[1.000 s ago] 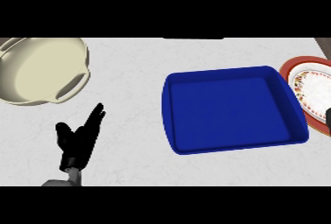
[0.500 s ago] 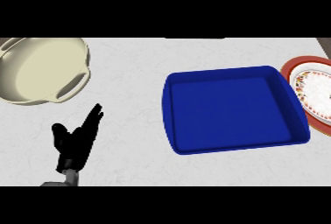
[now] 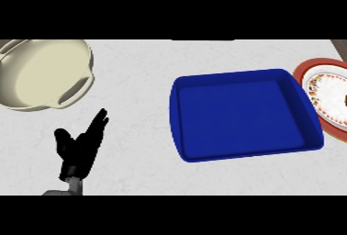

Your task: Pick the croissant from the tray and place it in the plate

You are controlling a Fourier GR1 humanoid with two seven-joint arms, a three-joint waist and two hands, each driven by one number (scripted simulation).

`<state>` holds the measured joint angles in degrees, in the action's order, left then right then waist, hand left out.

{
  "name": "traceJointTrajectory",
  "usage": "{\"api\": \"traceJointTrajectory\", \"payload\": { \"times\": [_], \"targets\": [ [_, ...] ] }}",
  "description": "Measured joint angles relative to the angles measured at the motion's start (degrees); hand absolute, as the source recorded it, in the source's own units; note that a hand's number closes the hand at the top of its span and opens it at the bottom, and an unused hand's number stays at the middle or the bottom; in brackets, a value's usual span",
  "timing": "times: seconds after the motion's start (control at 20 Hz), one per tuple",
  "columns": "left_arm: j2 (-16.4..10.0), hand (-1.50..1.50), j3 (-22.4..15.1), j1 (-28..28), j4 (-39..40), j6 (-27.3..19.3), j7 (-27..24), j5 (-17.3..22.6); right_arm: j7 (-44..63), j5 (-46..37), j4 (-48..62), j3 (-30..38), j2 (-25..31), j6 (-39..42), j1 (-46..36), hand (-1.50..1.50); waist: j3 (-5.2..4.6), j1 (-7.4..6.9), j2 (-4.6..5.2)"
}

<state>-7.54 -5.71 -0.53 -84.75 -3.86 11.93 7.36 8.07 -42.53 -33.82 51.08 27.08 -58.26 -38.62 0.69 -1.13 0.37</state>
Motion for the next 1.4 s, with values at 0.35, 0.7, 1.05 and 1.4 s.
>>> {"api": "traceJointTrajectory", "payload": {
  "times": [0.35, 0.7, 1.05, 1.4],
  "targets": [
    [-0.34, 0.0, 1.07, -1.26, -0.26, 0.35, -0.34, 0.2, -12.92, 16.63, -10.44, 3.01, -5.0, 6.23, 6.17, -1.5, -0.3, 1.1, -0.63],
    [-0.13, 0.0, 1.59, -1.74, 0.08, 0.66, -1.27, -0.13, -16.62, 24.84, -25.02, -0.02, -14.0, 15.81, 16.19, -1.5, -0.42, 1.75, -0.95],
    [0.22, 0.0, 1.85, -1.69, -0.22, 0.93, -0.73, -0.26, -9.22, 21.67, -42.34, -8.16, -22.92, 18.74, 28.18, -1.5, -0.47, 1.74, -0.95],
    [1.54, 0.0, 1.35, -0.43, -0.33, -0.25, 1.42, -1.66, -0.42, 18.78, -53.37, -20.13, -26.3, 14.08, 39.68, -1.5, -0.5, 1.4, -0.75]
  ]
}}
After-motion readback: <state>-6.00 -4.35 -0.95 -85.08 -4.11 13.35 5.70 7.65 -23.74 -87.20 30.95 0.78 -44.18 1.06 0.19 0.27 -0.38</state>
